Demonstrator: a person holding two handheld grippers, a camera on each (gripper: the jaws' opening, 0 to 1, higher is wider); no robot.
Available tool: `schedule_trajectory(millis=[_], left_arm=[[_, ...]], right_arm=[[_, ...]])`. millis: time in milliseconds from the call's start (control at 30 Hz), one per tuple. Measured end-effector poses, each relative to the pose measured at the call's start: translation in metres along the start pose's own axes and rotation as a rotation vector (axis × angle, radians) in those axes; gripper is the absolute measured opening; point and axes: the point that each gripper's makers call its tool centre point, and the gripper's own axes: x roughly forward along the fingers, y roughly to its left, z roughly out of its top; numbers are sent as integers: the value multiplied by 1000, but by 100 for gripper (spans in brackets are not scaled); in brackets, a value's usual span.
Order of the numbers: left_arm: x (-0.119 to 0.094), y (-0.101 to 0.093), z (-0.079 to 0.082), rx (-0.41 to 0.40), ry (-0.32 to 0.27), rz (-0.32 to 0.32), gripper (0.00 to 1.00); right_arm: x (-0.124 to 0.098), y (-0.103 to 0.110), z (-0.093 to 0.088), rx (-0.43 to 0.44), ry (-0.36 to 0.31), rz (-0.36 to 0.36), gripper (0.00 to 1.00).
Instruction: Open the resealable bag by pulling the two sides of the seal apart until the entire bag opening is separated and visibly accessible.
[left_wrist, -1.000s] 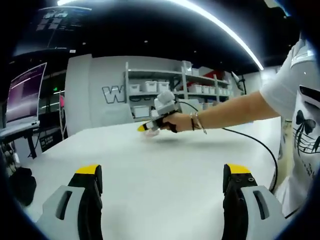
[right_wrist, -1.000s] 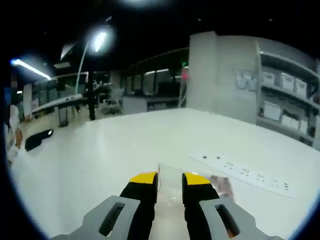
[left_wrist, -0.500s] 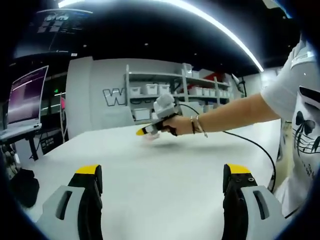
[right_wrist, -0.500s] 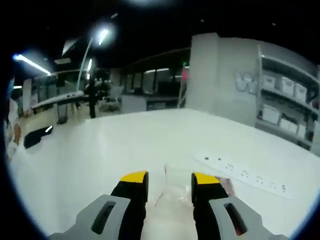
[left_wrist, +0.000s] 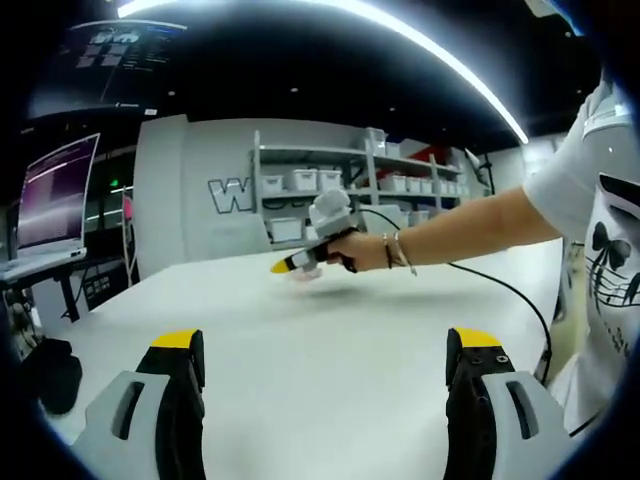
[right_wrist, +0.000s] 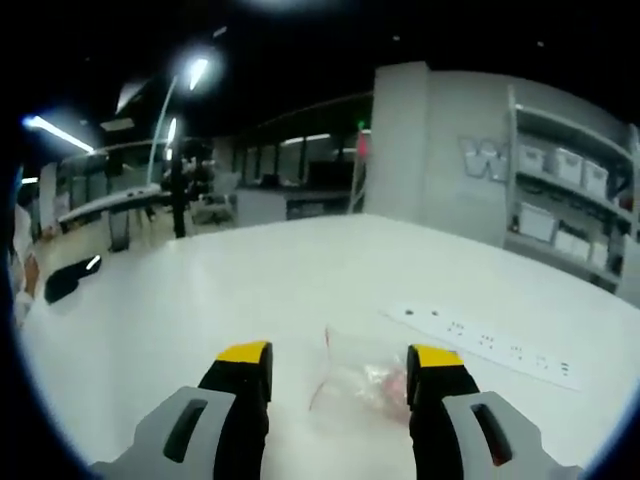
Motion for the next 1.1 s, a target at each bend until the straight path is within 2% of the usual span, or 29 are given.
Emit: schedule_trajectory(millis=[100,233,400,533,733,1100], left_arm=[[0,-1,0,0,0,-1,100],[-2,0,0,2,1,3,100],[-3,0,2,4,-2,5,100],[-4,-2,4,2,-10,1,100],[-6,-1,4,7,-8,7,100],[-8,-3,4,8,-9,5,100]], right_arm=[[-1,-3,1,-6,-5,-18,61],[-1,-7,2,9,-4,-35,76],[-1,-10,-1,31,8,-39,85],[1,-7,-5,51,17,-21,99],[-2,-4,-10,46,40,-15,100],[-16,4,0,40,-2,-9,100]])
